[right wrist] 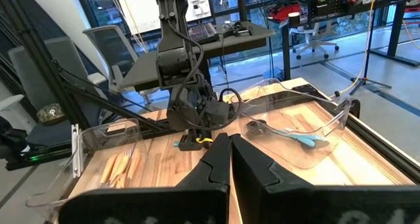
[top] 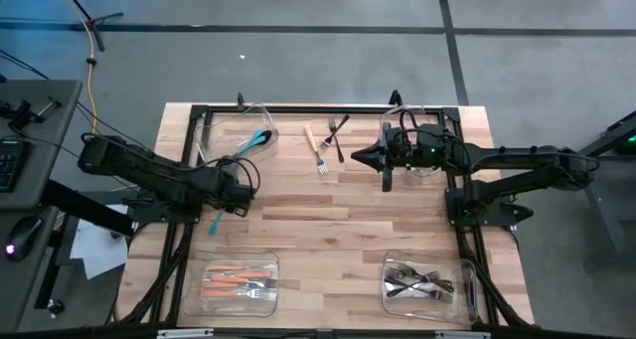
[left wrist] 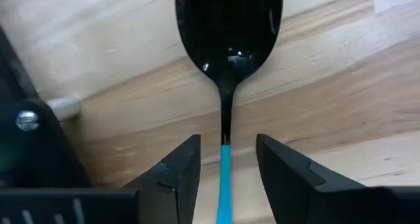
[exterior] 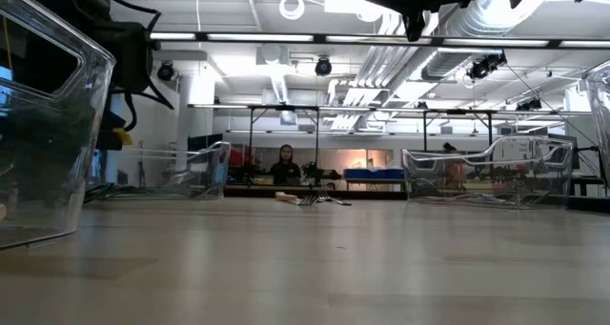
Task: Sort silverware by color (type)
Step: Put the blue spoon into the top left transparent bin
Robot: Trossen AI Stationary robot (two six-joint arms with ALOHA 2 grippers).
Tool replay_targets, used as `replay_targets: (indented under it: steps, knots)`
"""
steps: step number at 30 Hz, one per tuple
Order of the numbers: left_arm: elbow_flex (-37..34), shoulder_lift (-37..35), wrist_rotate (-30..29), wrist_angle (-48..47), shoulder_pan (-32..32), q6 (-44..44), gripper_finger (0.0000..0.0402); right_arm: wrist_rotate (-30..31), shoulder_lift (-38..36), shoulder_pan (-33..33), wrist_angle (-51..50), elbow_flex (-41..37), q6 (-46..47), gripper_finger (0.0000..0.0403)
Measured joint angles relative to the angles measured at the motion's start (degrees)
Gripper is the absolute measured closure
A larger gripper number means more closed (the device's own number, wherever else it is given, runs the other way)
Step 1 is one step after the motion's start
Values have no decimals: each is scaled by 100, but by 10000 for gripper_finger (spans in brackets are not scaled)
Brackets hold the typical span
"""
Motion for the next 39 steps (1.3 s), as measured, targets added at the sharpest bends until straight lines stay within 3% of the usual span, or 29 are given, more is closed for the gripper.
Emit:
replay_targets:
  steps: [10,20,30,34,39]
  knots:
    - [-243,-67,220,407,17,-89,288,-22,0,0,-38,0,0,403]
    - [-60,-175,697,745,-32,487,394,-95,0,0,-113,-2,-2,403]
    - [212,-371,985,1444,-79,1180,399,-107,0,0,-118,-2,-30,403]
    - [637,-488,606,2314,-11,1802,400,-107,0,0,-117,-2,-8,403]
    - [1009,-490,279,4396,285,3136,401,-107,0,0,-117,-4,0,403]
